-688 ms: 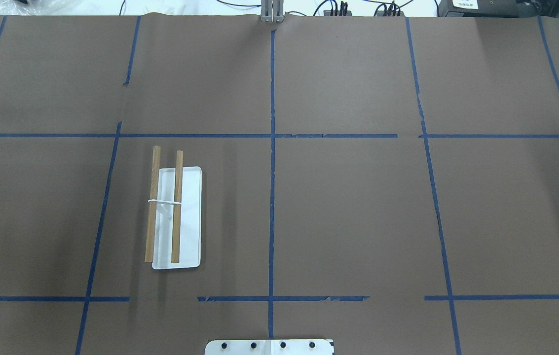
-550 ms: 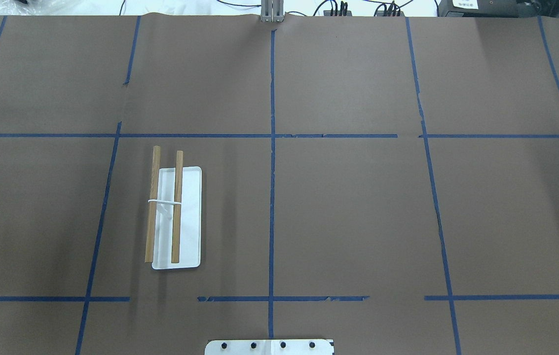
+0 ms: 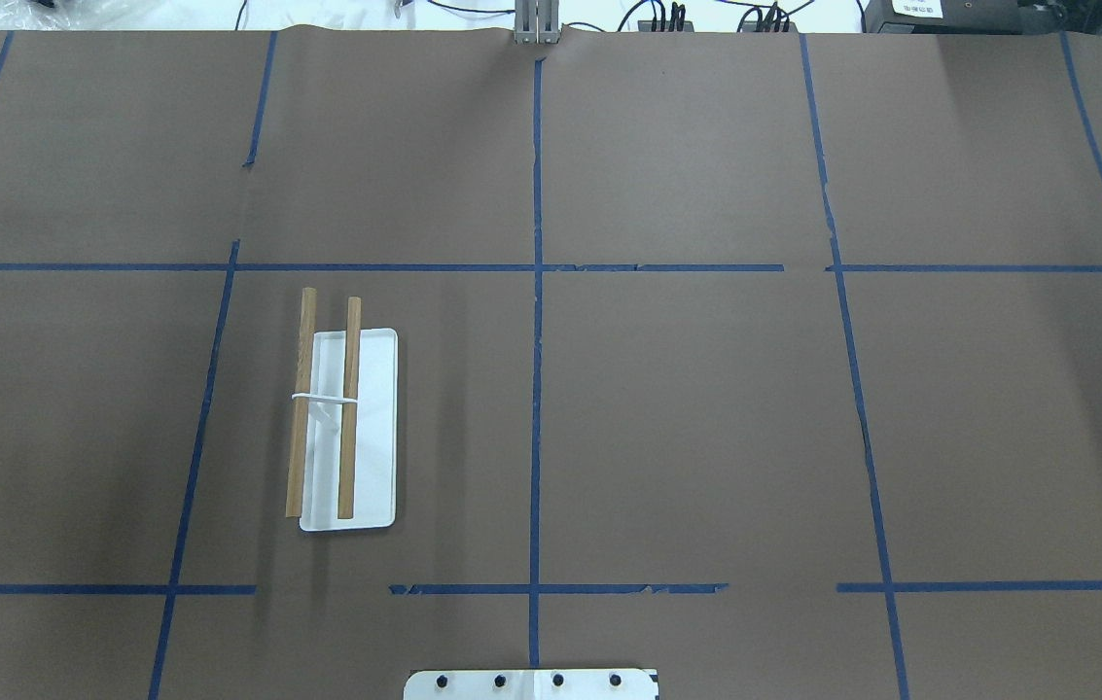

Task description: Hang towel on rack

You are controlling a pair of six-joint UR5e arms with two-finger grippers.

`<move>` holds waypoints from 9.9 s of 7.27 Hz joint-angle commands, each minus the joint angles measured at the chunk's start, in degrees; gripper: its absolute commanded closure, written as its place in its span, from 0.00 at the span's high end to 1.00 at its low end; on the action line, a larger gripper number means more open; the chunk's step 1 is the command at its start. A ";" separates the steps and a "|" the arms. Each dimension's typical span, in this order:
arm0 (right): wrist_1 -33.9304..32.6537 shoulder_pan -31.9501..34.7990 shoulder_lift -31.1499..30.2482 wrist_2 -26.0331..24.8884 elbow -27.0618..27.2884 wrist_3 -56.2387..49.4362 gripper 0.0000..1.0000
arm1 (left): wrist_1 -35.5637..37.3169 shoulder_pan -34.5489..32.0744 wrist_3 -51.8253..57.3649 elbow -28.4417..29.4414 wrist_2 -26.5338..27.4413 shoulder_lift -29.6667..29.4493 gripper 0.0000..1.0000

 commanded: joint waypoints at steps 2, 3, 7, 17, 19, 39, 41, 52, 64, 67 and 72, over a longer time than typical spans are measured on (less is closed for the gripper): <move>2.74 -0.13 -1.14 0.20 -9.06 0.65 1.00 | 0.00 0.00 -0.09 -1.72 -0.07 0.08 1.00; 8.33 -0.13 -0.88 -0.15 -16.00 0.55 1.00 | 0.00 -0.09 -0.09 -2.95 0.11 0.08 1.00; 22.98 -0.22 -0.18 -6.65 -30.39 1.43 1.00 | 0.09 -0.09 -0.09 -5.16 0.02 0.17 1.00; 31.32 -0.48 0.00 -4.20 -41.38 1.26 1.00 | 0.09 -0.09 -0.09 -5.33 0.11 0.17 1.00; 31.32 -0.48 0.00 -3.75 -41.83 1.26 1.00 | 0.09 -0.09 -0.09 -5.33 0.11 0.08 1.00; 30.63 -0.14 1.32 -2.88 -33.53 0.64 0.00 | 0.17 -0.09 -0.09 -6.04 0.02 -0.01 1.00; 30.45 4.50 2.10 0.36 -25.69 0.64 0.00 | 0.17 -0.09 -0.09 -6.04 0.02 0.08 1.00; 31.32 -35.40 26.98 -29.53 5.93 65.44 0.00 | -47.17 10.78 -51.82 -6.30 0.28 -4.31 1.00; 30.71 -60.25 31.55 -48.84 20.05 67.26 0.00 | -52.03 47.90 -124.43 -1.12 16.72 -36.64 1.00; 30.80 -62.79 31.46 -53.14 21.45 67.26 0.00 | -52.12 47.90 -127.96 1.51 16.98 -40.16 1.00; 30.71 -62.88 30.85 -53.33 23.30 67.26 0.00 | -52.30 48.07 -127.79 1.79 16.72 -40.26 0.93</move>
